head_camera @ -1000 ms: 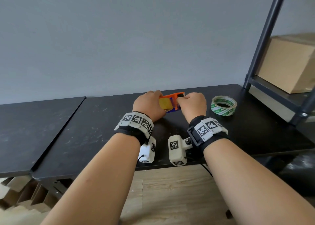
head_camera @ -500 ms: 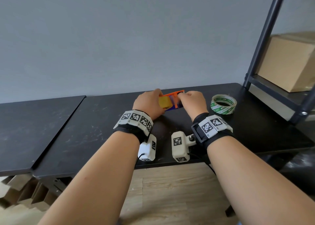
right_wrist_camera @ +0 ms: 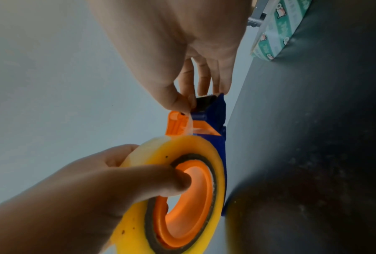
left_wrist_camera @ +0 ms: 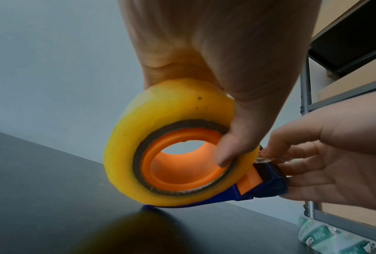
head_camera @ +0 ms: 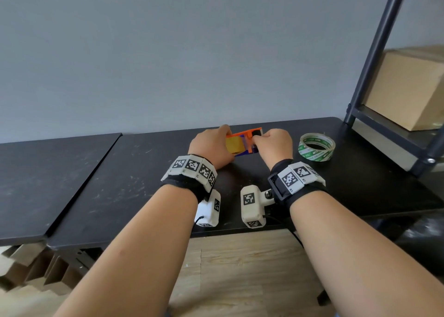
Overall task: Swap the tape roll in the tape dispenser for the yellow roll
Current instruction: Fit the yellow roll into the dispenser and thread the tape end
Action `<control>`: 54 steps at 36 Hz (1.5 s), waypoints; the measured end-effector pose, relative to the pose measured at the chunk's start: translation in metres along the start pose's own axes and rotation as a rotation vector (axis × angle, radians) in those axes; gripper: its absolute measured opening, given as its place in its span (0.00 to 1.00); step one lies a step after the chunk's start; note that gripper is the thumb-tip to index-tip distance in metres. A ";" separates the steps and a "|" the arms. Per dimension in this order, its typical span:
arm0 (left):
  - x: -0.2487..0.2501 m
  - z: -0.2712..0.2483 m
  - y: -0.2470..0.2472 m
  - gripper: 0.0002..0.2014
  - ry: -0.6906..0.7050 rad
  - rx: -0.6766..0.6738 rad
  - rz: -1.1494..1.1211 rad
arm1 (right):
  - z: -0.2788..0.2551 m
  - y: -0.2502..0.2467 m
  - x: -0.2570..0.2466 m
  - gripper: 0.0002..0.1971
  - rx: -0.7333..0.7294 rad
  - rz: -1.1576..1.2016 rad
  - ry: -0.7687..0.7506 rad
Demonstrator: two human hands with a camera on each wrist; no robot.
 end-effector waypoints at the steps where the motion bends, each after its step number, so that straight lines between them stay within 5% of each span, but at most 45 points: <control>1: -0.001 0.000 0.000 0.22 0.001 -0.006 -0.002 | 0.001 0.001 0.001 0.22 0.009 0.004 -0.002; 9: -0.001 0.004 0.001 0.24 0.023 -0.056 0.037 | 0.009 0.005 -0.004 0.10 0.067 -0.150 -0.129; 17: -0.002 0.007 0.002 0.22 -0.001 -0.030 0.004 | 0.010 0.005 -0.003 0.13 0.060 -0.232 -0.163; 42: -0.010 0.010 -0.004 0.21 0.011 0.098 0.098 | -0.003 -0.006 -0.002 0.11 0.188 0.043 -0.068; 54: 0.000 0.009 0.003 0.20 0.026 0.130 0.174 | 0.004 -0.004 -0.018 0.11 0.036 0.201 -0.121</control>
Point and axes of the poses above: each hand's wrist, its own z-axis towards the middle knuckle, its own y-axis out of the palm, x = y × z, the point moved 5 cm from there along z, towards the middle knuckle, and after that the axes turned 7 degrees about z, right-handed, at the moved point
